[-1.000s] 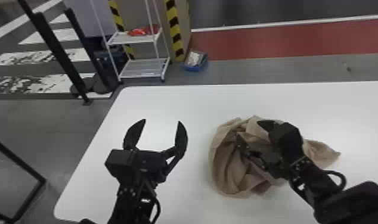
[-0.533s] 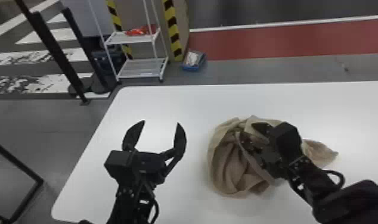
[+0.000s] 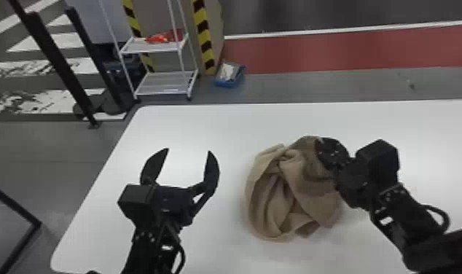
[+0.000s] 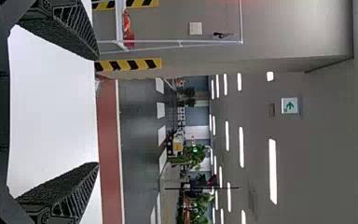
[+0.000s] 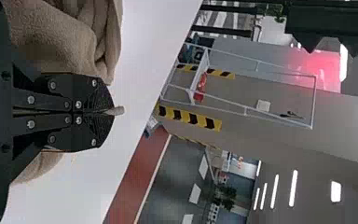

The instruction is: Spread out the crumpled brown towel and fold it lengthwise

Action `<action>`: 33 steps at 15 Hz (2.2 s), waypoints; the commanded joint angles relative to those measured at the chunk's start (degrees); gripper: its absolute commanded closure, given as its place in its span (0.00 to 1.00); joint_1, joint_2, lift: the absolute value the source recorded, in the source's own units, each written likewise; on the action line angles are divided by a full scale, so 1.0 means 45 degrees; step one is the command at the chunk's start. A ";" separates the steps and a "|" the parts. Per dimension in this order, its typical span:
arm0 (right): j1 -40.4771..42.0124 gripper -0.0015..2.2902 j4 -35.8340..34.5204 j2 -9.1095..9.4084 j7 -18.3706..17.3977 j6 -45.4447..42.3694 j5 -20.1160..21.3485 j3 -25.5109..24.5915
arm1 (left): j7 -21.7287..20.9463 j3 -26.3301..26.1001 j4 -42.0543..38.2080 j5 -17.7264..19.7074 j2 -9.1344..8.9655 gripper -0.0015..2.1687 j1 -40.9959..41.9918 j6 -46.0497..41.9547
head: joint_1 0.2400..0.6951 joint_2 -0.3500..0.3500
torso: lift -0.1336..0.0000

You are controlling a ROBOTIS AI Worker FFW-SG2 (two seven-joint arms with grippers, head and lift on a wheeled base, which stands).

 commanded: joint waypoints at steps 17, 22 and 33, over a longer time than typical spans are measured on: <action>0.1562 0.67 0.2182 -0.0138 0.0418 -0.1233 -0.2810 -0.5040 | -0.0292 -0.0879 -0.1206 0.1629 0.0352 0.04 0.0261 0.1094 | 1.00 0.31 | 0.07; 0.1797 0.67 0.2006 -0.0119 0.0418 -0.1429 -0.2908 -0.5099 | 0.0353 -0.1894 -0.2065 0.1610 0.0977 0.12 0.1179 0.1133 | 1.00 0.25 | 0.07; 0.1816 0.67 0.2651 -0.0021 0.0418 -0.2522 -0.2986 -0.4708 | 0.1056 -0.3359 -0.1577 0.0731 0.1445 0.13 0.1882 0.3047 | 1.00 0.18 | 0.07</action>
